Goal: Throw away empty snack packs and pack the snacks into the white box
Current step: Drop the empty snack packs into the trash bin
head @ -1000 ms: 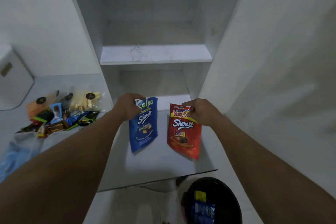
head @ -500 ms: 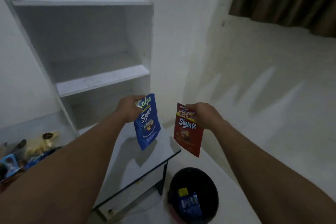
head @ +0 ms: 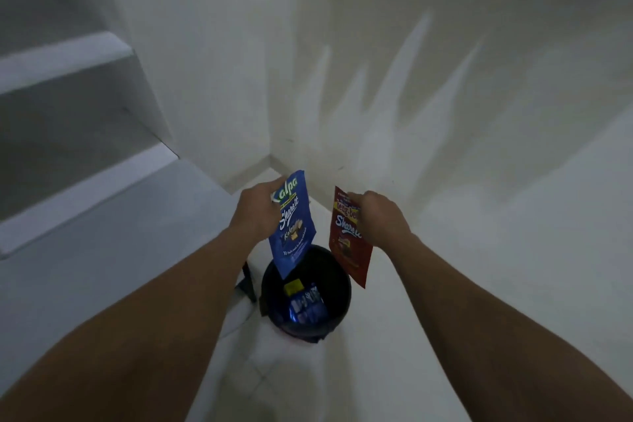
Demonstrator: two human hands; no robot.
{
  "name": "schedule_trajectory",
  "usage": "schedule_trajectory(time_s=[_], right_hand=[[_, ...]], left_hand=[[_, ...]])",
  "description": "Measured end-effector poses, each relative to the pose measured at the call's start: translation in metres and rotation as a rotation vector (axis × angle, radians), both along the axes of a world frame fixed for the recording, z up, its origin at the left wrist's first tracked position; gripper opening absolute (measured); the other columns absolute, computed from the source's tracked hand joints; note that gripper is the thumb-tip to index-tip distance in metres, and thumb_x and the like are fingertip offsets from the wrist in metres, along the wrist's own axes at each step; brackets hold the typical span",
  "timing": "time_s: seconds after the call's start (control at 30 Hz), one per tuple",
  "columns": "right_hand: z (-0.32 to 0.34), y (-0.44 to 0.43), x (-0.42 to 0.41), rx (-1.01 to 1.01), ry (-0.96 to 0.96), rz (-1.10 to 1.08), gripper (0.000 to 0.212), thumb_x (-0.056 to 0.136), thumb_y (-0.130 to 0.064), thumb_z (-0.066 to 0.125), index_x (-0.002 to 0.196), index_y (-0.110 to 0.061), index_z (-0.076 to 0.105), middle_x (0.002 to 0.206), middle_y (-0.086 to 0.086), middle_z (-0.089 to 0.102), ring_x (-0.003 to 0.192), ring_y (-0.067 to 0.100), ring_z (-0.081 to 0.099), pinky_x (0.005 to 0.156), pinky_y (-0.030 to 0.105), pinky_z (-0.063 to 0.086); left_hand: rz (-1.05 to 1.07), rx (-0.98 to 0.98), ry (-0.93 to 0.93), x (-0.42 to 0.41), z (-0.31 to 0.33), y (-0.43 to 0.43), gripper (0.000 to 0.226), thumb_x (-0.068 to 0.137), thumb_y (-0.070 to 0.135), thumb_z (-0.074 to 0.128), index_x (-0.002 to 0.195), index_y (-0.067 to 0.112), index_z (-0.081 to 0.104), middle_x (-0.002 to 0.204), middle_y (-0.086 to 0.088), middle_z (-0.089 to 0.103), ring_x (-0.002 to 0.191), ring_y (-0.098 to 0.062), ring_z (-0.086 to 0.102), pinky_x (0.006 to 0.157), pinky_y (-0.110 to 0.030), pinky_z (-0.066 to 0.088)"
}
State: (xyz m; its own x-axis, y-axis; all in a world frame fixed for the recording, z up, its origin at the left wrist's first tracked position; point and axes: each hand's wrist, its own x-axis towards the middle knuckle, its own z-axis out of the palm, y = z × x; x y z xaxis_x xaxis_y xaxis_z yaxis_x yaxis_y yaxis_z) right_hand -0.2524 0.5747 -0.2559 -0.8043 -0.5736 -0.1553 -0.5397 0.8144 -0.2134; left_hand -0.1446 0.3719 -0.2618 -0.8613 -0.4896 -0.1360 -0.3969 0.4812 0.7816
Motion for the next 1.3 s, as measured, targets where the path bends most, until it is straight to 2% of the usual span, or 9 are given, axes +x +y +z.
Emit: schedule_trajectory(time_s=[0.13,0.27,0.53,0.63,0.73,0.83,0.93,1.07,1.3], right_hand=[[-0.075,0.011,-0.024,-0.012,-0.046,0.008,0.053,0.087,-0.011,0.06,0.138,-0.022,0.053,0.107,0.011,0.058,0.099,0.033,0.061,0.075,0.033,0.045],[-0.153,0.01,-0.048,-0.049,-0.117,-0.017,0.049,0.085,-0.013,0.062,0.133,-0.018,0.056,0.106,0.012,0.056,0.098,0.033,0.06,0.076,0.034,0.047],[-0.296,-0.005,-0.076,-0.06,-0.2,-0.051,0.039,0.09,-0.013,0.058,0.129,-0.014,0.054,0.102,0.009,0.051,0.094,0.033,0.058,0.074,0.032,0.045],[-0.332,-0.004,-0.075,-0.057,-0.213,-0.043,0.037,0.092,-0.013,0.056,0.129,-0.014,0.054,0.101,0.008,0.051,0.092,0.032,0.059,0.071,0.03,0.043],[-0.347,0.0,-0.07,-0.045,-0.231,-0.048,0.034,0.094,-0.016,0.05,0.127,-0.016,0.056,0.105,0.009,0.058,0.096,0.032,0.061,0.079,0.035,0.05],[-0.333,0.003,-0.068,-0.002,-0.246,-0.031,0.034,0.095,-0.017,0.044,0.127,-0.016,0.056,0.11,0.009,0.06,0.103,0.033,0.06,0.086,0.039,0.051],[-0.295,0.002,-0.074,0.035,-0.231,-0.018,0.037,0.098,-0.021,0.042,0.131,-0.01,0.053,0.125,0.011,0.058,0.114,0.033,0.057,0.093,0.04,0.047],[-0.215,-0.009,-0.092,0.028,-0.13,0.05,0.035,0.099,-0.024,0.043,0.126,-0.007,0.056,0.124,0.012,0.058,0.111,0.031,0.059,0.089,0.037,0.047],[-0.043,-0.046,-0.092,-0.007,-0.005,0.18,0.049,0.099,-0.04,0.045,0.133,-0.006,0.051,0.135,0.014,0.054,0.124,0.031,0.052,0.101,0.041,0.045]], left_hand=[[0.003,-0.02,-0.023,-0.026,-0.07,0.026,0.05,0.097,-0.001,0.045,0.144,0.016,0.047,0.133,-0.012,0.061,0.111,-0.024,0.062,0.088,-0.019,0.043],[-0.005,-0.04,-0.087,-0.044,-0.144,0.036,0.049,0.098,0.002,0.044,0.144,0.018,0.047,0.124,-0.015,0.065,0.099,-0.022,0.062,0.084,-0.02,0.043],[0.005,-0.014,-0.216,-0.083,-0.29,0.035,0.053,0.097,0.001,0.046,0.149,0.011,0.038,0.139,-0.017,0.055,0.124,-0.033,0.054,0.091,-0.018,0.032],[0.009,-0.033,-0.238,-0.088,-0.329,0.039,0.049,0.101,0.005,0.039,0.149,0.014,0.038,0.136,-0.017,0.057,0.12,-0.033,0.057,0.091,-0.02,0.037],[-0.01,-0.019,-0.259,-0.087,-0.344,0.046,0.044,0.102,0.007,0.036,0.146,0.01,0.041,0.132,-0.02,0.058,0.116,-0.033,0.057,0.092,-0.027,0.043],[-0.001,0.0,-0.317,-0.083,-0.335,0.047,0.051,0.103,0.011,0.036,0.153,0.012,0.027,0.14,-0.018,0.052,0.124,-0.033,0.052,0.106,-0.037,0.043],[-0.003,-0.041,-0.323,-0.083,-0.3,0.041,0.053,0.102,0.017,0.04,0.153,0.01,0.027,0.141,-0.018,0.052,0.128,-0.032,0.05,0.107,-0.034,0.039],[0.0,-0.106,-0.275,-0.092,-0.217,0.029,0.052,0.102,0.025,0.046,0.15,0.007,0.035,0.145,-0.015,0.049,0.134,-0.028,0.046,0.112,-0.03,0.033],[0.02,-0.335,-0.218,-0.067,-0.043,-0.007,0.053,0.1,0.04,0.046,0.145,0.014,0.044,0.148,-0.006,0.048,0.137,-0.023,0.04,0.114,-0.032,0.031]])
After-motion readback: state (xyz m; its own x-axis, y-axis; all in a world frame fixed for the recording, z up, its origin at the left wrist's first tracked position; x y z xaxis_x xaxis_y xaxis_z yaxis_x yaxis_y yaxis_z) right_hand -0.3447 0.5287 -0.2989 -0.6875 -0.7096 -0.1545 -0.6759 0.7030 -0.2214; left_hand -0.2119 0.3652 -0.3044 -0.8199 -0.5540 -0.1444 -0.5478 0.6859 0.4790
